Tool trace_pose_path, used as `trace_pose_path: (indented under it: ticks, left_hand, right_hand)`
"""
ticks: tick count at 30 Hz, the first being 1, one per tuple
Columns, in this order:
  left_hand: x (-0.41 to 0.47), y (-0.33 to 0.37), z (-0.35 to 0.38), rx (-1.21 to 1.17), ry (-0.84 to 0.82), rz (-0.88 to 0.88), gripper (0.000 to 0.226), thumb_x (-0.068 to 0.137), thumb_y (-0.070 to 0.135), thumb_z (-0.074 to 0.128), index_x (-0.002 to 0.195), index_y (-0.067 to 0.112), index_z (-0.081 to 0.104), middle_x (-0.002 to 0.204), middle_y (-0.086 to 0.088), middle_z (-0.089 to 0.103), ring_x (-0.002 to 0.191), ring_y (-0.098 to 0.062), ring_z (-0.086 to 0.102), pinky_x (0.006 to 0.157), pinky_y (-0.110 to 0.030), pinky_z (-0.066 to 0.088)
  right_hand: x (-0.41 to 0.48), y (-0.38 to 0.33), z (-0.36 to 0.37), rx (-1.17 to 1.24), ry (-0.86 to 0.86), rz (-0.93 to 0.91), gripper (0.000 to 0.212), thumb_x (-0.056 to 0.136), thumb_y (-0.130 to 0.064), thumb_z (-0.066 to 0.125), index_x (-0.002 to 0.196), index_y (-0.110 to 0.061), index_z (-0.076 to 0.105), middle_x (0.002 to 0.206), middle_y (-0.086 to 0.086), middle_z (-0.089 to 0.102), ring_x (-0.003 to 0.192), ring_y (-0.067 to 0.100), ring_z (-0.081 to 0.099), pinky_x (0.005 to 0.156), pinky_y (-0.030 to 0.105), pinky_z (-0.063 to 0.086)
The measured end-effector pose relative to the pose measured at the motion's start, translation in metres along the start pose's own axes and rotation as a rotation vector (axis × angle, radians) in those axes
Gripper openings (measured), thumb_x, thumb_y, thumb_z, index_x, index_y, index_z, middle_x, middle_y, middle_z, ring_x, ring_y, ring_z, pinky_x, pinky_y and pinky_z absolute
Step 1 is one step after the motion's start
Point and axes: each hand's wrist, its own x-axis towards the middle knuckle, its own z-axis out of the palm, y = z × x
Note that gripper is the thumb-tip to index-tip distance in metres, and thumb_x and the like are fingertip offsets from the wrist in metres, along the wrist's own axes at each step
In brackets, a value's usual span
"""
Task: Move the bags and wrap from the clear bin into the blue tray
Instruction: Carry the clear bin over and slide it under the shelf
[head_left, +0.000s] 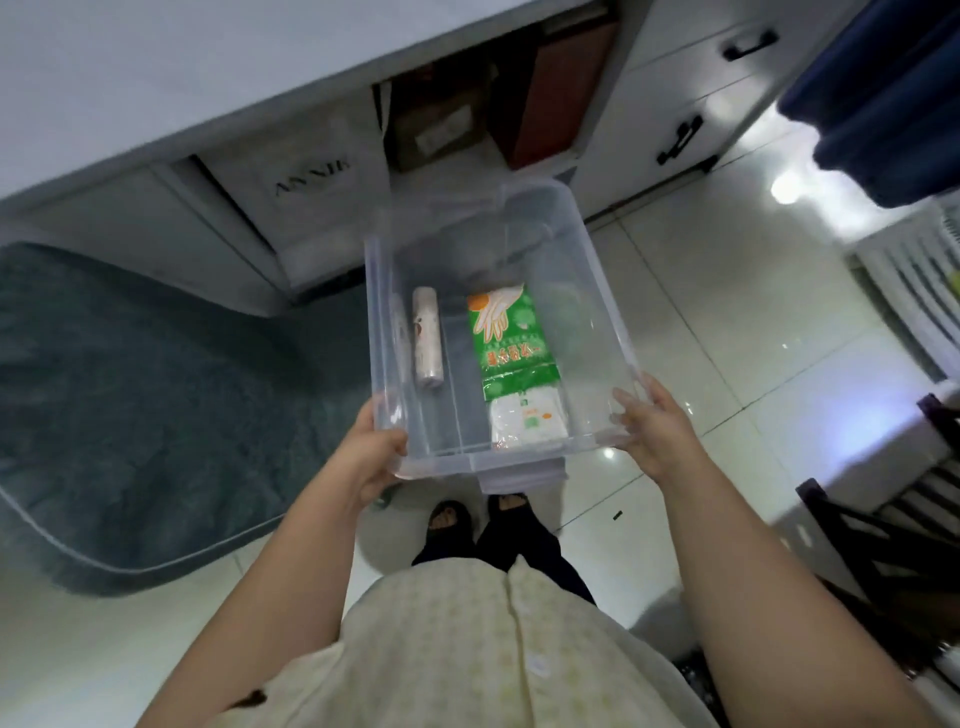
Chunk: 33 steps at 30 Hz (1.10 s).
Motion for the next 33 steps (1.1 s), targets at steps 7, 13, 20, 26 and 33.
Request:
trace_pose_path:
  ticks: [7, 13, 20, 26, 33]
  left_hand:
    - [-0.016, 0.084, 0.145, 0.203, -0.328, 0.075, 0.061, 0.080, -0.018, 0.041, 0.115, 0.029, 0.058, 0.114, -0.013, 0.059, 0.090, -0.034, 0.064, 0.053, -0.038, 0.056]
    - [-0.033, 0.141, 0.325, 0.341, -0.446, 0.248, 0.048, 0.084, -0.012, 0.041, 0.119, 0.019, 0.054, 0.102, -0.013, 0.059, 0.080, -0.033, 0.064, 0.046, -0.038, 0.055]
    - [-0.032, 0.185, 0.502, 0.212, -0.508, 0.429, 0.088, 0.069, -0.011, 0.054, 0.123, 0.056, 0.039, 0.121, -0.004, 0.043, 0.101, -0.043, 0.054, 0.056, -0.053, 0.055]
    - [-0.033, 0.252, 0.615, 0.159, -0.637, 0.534, 0.083, 0.061, -0.001, 0.061, 0.119, 0.057, 0.051, 0.130, -0.011, 0.050, 0.100, -0.046, 0.062, 0.066, -0.060, 0.054]
    - [0.009, 0.363, 0.747, 0.201, -0.658, 0.609, 0.075, 0.074, -0.003, 0.058, 0.121, 0.055, 0.051, 0.133, -0.007, 0.046, 0.096, -0.042, 0.065, 0.065, -0.056, 0.057]
  right_hand:
    - [-0.044, -0.044, -0.121, 0.414, 0.157, -0.117, 0.063, 0.091, 0.002, 0.053, 0.142, -0.032, 0.037, 0.114, -0.001, 0.064, 0.080, 0.023, 0.054, 0.054, 0.043, 0.055]
    - [-0.038, -0.113, -0.237, 0.618, 0.289, -0.270, 0.065, 0.090, 0.005, 0.052, 0.139, -0.037, 0.040, 0.123, 0.003, 0.055, 0.092, 0.026, 0.057, 0.052, 0.054, 0.056]
    - [-0.006, -0.241, -0.363, 0.617, 0.307, -0.482, 0.054, 0.090, -0.007, 0.060, 0.131, -0.040, 0.050, 0.104, -0.002, 0.060, 0.096, 0.026, 0.046, 0.059, 0.056, 0.054]
    - [0.038, -0.352, -0.426, 0.573, 0.235, -0.650, 0.051, 0.091, -0.003, 0.057, 0.128, -0.038, 0.055, 0.099, 0.008, 0.052, 0.079, 0.023, 0.044, 0.060, 0.056, 0.054]
    - [0.137, -0.478, -0.464, 0.542, 0.217, -0.693, 0.058, 0.088, 0.007, 0.045, 0.120, -0.039, 0.061, 0.118, 0.010, 0.065, 0.089, 0.034, 0.062, 0.062, 0.069, 0.048]
